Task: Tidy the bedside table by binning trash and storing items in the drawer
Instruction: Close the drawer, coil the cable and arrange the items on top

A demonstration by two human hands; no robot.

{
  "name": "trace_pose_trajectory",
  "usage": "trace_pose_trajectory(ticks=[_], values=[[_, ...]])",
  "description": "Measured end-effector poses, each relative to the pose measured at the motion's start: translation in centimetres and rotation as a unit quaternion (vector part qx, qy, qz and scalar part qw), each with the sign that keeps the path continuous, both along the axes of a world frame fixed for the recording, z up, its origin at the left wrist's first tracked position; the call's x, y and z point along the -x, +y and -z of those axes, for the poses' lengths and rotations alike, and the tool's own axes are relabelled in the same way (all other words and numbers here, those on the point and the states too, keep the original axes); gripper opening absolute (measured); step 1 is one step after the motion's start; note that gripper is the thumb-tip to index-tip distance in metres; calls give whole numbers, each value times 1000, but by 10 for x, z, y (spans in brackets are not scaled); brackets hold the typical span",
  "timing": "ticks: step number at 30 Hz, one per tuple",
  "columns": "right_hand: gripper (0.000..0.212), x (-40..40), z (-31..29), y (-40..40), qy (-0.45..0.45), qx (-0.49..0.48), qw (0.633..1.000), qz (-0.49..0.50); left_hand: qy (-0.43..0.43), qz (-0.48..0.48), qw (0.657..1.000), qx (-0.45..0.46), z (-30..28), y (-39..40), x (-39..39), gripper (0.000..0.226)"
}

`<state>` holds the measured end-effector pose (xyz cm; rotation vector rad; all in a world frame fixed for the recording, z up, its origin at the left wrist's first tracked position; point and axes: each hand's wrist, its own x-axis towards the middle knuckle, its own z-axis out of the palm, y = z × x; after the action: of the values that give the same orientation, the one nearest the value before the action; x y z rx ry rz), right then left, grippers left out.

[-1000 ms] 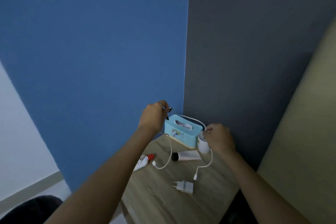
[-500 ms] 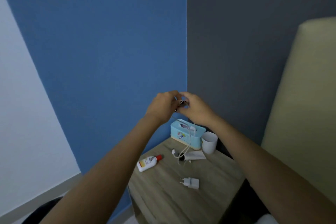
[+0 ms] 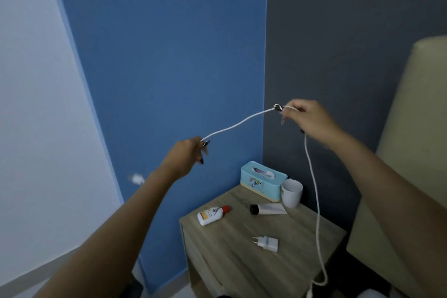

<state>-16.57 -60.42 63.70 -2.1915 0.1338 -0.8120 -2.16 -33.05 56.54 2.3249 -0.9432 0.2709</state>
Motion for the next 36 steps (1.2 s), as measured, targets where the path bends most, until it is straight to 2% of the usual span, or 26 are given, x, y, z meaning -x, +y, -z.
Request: trace_pose_trajectory(ticks=[2, 4, 5, 8, 12, 15, 19, 21, 24, 25, 26, 28, 29, 30, 31, 32, 36], values=[[24, -2, 2, 2, -14, -147, 989, -28, 43, -28, 999, -14, 5, 21, -3, 30], [24, 0, 1, 4, -12, -295, 952, -79, 72, -64, 995, -24, 2, 39, -1, 35], [24, 1, 1, 5, 2, -330, 938, -107, 71, -80, 994, -27, -2, 45, 0, 38], [22, 4, -2, 17, 94, -339, 913, -208, 17, -85, 996, -17, -27, 56, 6, 45], [48, 0, -20, 50, 219, -276, 883, -310, -35, -48, 998, 7, -70, 41, 25, 47], [67, -2, -38, 78, 249, -250, 855, -380, -61, -44, 997, 20, -95, 25, 33, 48], [34, -13, -50, 100, 164, -233, 891, -353, -49, -51, 996, 46, -112, 18, 37, 46], [28, -27, -51, 96, 92, -305, 903, -288, -8, -47, 996, 70, -115, 22, 40, 49], [28, -45, -52, 84, 13, -423, 885, -195, 106, -31, 986, 123, -109, 33, 42, 48], [28, -50, -50, 83, 1, -433, 884, -176, 171, 0, 969, 177, -108, 34, 45, 46], [28, -56, -46, 84, -7, -425, 891, -156, 254, 45, 931, 257, -108, 33, 47, 44], [27, -65, -34, 93, -17, -369, 922, -115, 406, 135, 802, 417, -116, 26, 54, 35], [28, -68, -26, 101, -17, -324, 941, -94, 436, 162, 752, 468, -121, 20, 57, 29], [30, -69, -18, 110, -11, -271, 960, -73, 441, 179, 723, 500, -127, 14, 60, 25], [32, -69, -9, 119, -3, -222, 973, -61, 430, 194, 717, 513, -132, 7, 62, 23], [33, -67, 0, 129, 6, -182, 981, -63, 407, 207, 729, 509, -135, 0, 64, 24], [29, -47, 24, 161, 53, -66, 983, -162, 239, 197, 855, 415, -128, -25, 59, 34]])
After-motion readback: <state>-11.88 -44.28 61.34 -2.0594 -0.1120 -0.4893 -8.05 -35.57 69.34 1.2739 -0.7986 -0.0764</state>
